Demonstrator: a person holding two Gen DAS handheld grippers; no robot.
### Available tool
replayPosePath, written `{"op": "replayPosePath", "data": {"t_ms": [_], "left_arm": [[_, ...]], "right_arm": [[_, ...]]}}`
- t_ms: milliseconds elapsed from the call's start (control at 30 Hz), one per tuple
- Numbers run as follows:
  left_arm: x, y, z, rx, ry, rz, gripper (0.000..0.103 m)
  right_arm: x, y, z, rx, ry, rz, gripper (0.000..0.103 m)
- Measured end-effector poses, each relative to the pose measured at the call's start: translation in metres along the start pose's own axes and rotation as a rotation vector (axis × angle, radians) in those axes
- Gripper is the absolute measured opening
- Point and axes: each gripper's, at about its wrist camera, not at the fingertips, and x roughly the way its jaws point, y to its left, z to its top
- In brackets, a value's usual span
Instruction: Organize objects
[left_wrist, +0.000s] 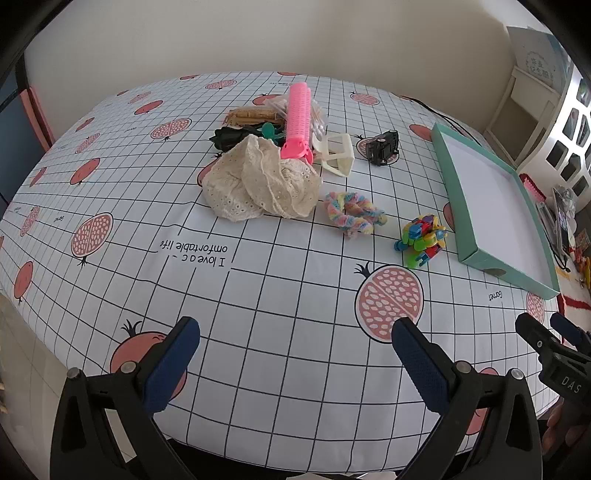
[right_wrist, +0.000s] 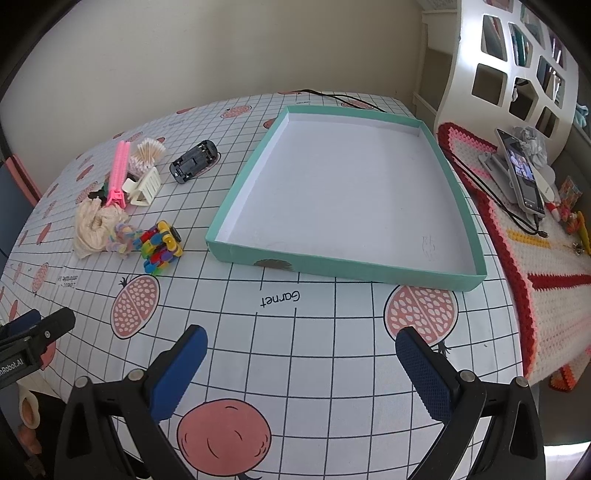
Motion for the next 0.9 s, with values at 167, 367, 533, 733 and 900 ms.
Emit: {"op": "replayPosePath", "data": {"t_ms": [167,367,533,733,900], "left_arm": [[0.001,0.001,0.000,-0.004,0.007,-0.008,0.103],[0.001,0.002,0.001,-0.016,0.014,-0.012,0.103],[-0.001,0.009,0.008,-0.049,0.008,-0.022,0.103],[-0.010,0.016,0.033,-0.099,-0.031,-0.006,0.103],[-0.007,0.015,0.053,-0.127,0.003,-0.030,0.103]], "right_arm": [[0.001,0.002,0.000,-0.001,0.000,-0.005,0.103],[0.000,0.003,-0.001,-0.005,0.000,-0.010,0.103],[-0.002,0.004,0.000,-0.008,-0.006,-0.006,0.103],[-0.014,0.016,0.018,-0.036,-0.048,0.022,0.103],[-0.017,0.039,0.039,-0.058,-0.052,0.076,0.103]]}}
